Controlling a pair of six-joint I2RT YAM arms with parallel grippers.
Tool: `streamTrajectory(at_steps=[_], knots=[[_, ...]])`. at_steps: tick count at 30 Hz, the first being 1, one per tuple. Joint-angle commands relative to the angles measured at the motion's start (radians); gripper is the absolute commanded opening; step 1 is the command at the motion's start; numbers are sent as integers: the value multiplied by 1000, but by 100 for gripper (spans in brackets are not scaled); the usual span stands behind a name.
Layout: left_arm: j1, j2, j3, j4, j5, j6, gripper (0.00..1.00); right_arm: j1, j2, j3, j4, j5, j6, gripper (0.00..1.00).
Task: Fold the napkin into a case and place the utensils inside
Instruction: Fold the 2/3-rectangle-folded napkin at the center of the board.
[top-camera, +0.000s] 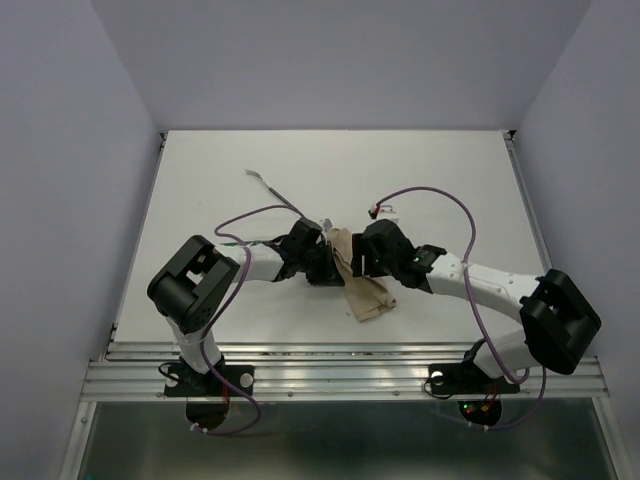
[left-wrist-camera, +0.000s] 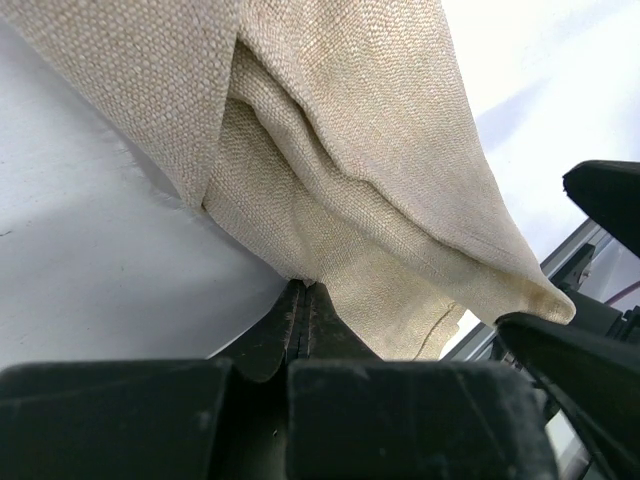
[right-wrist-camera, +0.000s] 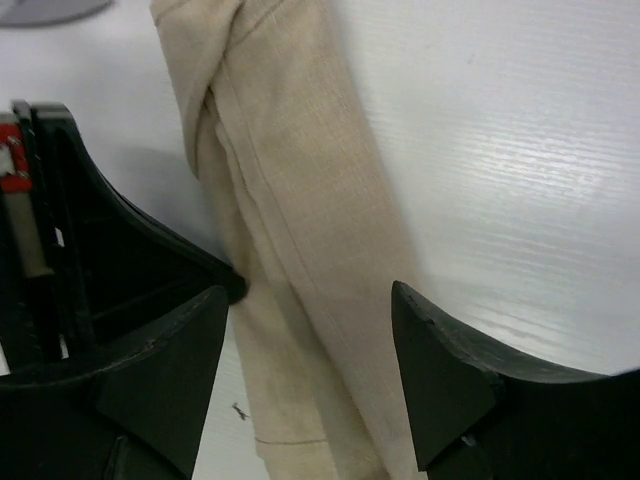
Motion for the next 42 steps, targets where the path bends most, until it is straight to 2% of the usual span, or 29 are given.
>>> streamTrajectory(at_steps=[1, 6, 13, 22, 29, 32, 35, 36, 38, 39, 42], knots=[[-10, 14, 22, -15, -5, 28, 0, -1, -21, 17, -120, 4, -112, 73], [-10, 20, 28, -15, -2, 27, 0, -1, -38, -2, -147, -24, -157, 73], [-10, 23, 30, -15, -2, 27, 0, 60, -50, 9, -170, 59, -174, 72], [-10, 27, 36, -15, 2, 25, 0, 169, 8, 44, -219, 207, -189, 71], [-9, 31, 40, -16, 5, 25, 0, 231, 79, 63, -250, 322, -182, 61], [-10, 27, 39, -16, 5, 25, 0, 241, 82, 58, -253, 356, -172, 51], [-10, 26, 39, -16, 5, 25, 0, 251, 78, 57, -258, 398, -154, 33], [-9, 26, 39, -15, 5, 24, 0, 251, 67, 54, -256, 401, -149, 24], [-10, 26, 37, -15, 5, 24, 0, 251, 53, 54, -252, 393, -145, 15], [-10, 24, 37, -15, 7, 25, 0, 251, 39, 57, -249, 386, -148, 6], [-10, 23, 39, -13, 8, 24, 0, 251, 24, 71, -233, 338, -151, 1]])
